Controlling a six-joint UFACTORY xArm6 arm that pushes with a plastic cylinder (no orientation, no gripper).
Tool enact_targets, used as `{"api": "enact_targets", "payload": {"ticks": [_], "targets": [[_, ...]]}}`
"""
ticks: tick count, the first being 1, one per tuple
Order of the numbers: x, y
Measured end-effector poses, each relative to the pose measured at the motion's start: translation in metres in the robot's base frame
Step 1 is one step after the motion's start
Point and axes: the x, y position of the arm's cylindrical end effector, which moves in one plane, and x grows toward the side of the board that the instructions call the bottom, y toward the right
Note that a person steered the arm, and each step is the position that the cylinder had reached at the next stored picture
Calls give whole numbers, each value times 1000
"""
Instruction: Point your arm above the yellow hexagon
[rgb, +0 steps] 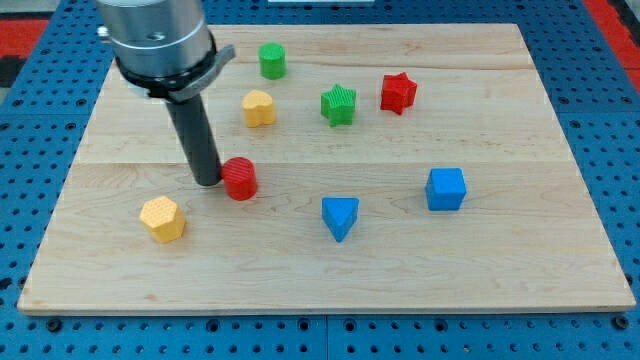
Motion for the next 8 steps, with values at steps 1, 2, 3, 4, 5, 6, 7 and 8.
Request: {"api": "enact_targets", "payload": {"ticks": [1, 2, 3, 4, 5, 6, 7, 8], "targets": [[0, 19], [0, 26], [0, 30], [-2, 29], [-8, 29], [-11, 30], [-6, 8], [-5, -20]]}}
